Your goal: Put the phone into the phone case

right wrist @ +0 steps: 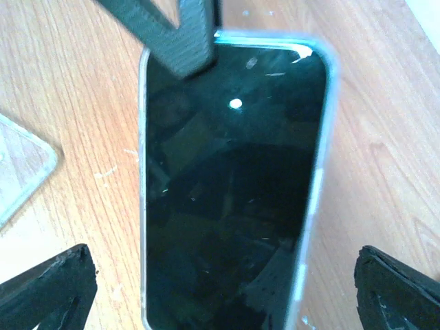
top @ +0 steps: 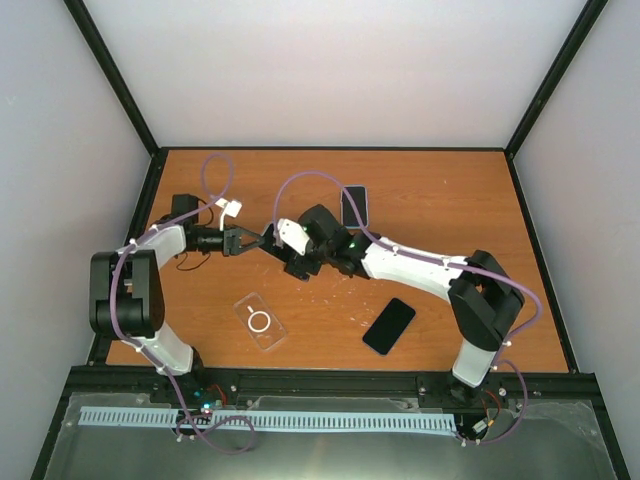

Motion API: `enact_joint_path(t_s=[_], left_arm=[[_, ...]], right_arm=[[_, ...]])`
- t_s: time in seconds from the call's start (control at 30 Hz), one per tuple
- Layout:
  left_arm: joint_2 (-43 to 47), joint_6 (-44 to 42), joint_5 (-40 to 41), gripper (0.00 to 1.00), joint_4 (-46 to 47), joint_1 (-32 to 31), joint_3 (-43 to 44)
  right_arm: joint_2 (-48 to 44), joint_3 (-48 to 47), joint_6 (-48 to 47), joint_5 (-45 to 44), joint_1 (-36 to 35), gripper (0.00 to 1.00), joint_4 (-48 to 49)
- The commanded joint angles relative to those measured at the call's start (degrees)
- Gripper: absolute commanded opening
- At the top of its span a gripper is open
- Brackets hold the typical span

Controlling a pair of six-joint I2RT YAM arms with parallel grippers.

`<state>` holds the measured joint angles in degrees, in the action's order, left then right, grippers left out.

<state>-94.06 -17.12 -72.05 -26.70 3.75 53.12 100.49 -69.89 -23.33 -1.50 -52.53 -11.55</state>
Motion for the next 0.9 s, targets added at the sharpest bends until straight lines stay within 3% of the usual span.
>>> enact_joint_path(t_s=[0.0, 0.27, 0.43, 0.67, 0.87], left_arm=[[3.3, -6.2, -1.1, 0.01, -2.0, -0.2, 2.9], [8.2, -17.2, -1.8, 0.01, -10.0, -1.1, 5.8], [13.9, -25.8, 1.7, 0.01, -16.0, -6.3, 7.6], [22.8, -27.7, 6.5, 0.01, -13.6, -11.6, 7.3], [25.9, -28.4, 7.4, 0.01, -13.2, -13.5, 7.8]], right_arm=[[-4.2, -5.5, 1.5, 7.7, 3.0, 1.0, -7.1], [-8.2, -10.5, 1.2, 30.0, 12.5, 1.0, -16.2], [-10.6, -12.3, -2.8, 39.5, 15.4, 0.89, -20.6], [-13.3, -15.8, -12.3, 47.5, 15.5, 0.77, -30.2], [-15.1, -15.9, -13.6, 49.0, 15.5, 0.65, -32.0]])
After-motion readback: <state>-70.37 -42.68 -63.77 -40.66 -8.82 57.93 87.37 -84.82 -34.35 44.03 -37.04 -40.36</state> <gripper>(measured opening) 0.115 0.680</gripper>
